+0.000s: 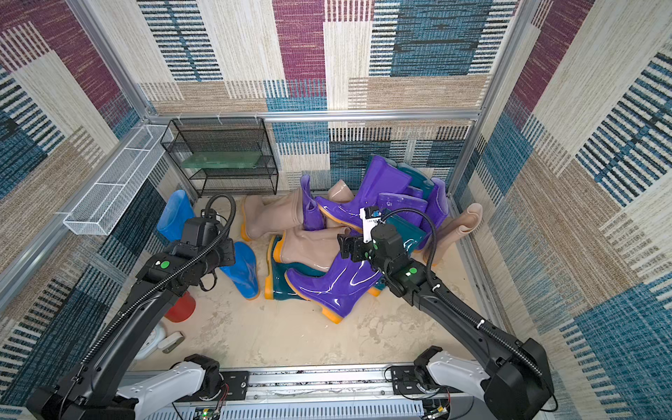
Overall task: Match and arrange rain boots in pairs
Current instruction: Pair a pair of rain boots at the center of the board.
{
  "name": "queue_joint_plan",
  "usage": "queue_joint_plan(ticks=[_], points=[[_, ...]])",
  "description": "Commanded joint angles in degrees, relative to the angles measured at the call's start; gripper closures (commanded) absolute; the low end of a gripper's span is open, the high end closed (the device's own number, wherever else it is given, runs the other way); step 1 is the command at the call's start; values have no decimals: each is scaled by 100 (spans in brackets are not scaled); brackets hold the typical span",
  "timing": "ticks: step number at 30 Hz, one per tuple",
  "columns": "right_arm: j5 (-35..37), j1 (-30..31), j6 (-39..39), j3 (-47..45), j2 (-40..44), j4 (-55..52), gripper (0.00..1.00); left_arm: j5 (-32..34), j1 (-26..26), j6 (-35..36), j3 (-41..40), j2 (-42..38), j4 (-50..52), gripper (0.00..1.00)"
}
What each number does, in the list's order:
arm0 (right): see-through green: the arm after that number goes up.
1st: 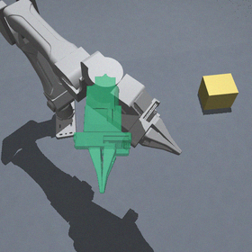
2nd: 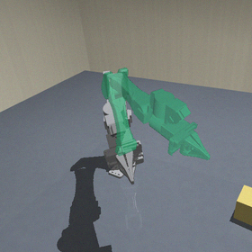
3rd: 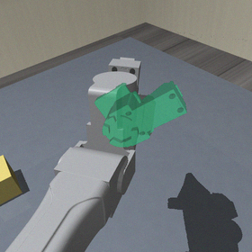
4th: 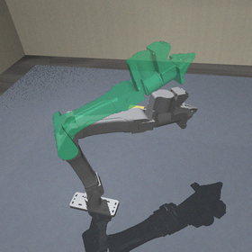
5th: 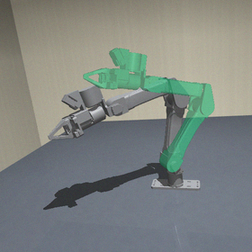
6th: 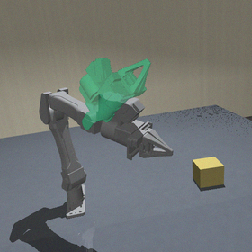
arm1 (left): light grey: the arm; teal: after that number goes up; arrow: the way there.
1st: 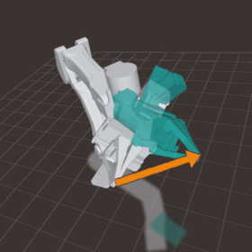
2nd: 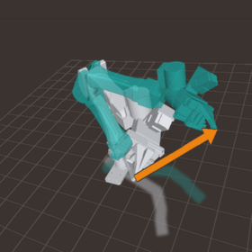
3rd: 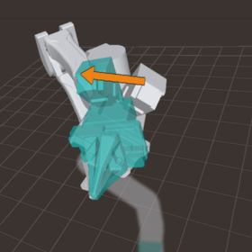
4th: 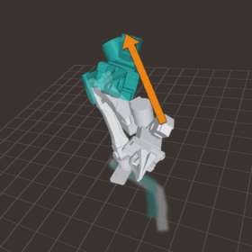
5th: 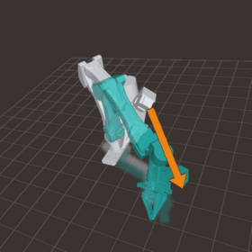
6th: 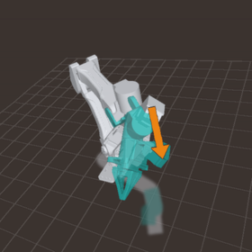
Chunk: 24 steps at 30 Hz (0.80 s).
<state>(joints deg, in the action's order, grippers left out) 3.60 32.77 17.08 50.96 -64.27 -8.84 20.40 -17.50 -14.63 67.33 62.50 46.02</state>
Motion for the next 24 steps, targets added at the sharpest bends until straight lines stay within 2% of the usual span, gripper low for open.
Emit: queue_joint_plan(ticks=[1, 6, 11, 16, 19, 24], points=[[-2, 9, 0, -66, 48, 182, 5, 446, 212, 1254, 129, 85, -585, 100], [-102, 7, 20, -32, -24, 164, 5, 78, 713, 2113, 396, 497, -1089, 100], [-105, 4, 14, -50, -15, 163, 5, -438, 1333, 2175, 582, 895, -1405, 100], [-170, 8, 48, -52, -51, 203, 5, -595, 1342, 1685, 1032, 730, -885, 100], [-209, 10, 50, -26, -128, 251, 5, -711, 1337, 1469, 927, 415, -1011, 100], [-220, 7, 40, 33, -244, 251, 5, -342, 1345, 1733, 1232, 633, -1040, 100]])
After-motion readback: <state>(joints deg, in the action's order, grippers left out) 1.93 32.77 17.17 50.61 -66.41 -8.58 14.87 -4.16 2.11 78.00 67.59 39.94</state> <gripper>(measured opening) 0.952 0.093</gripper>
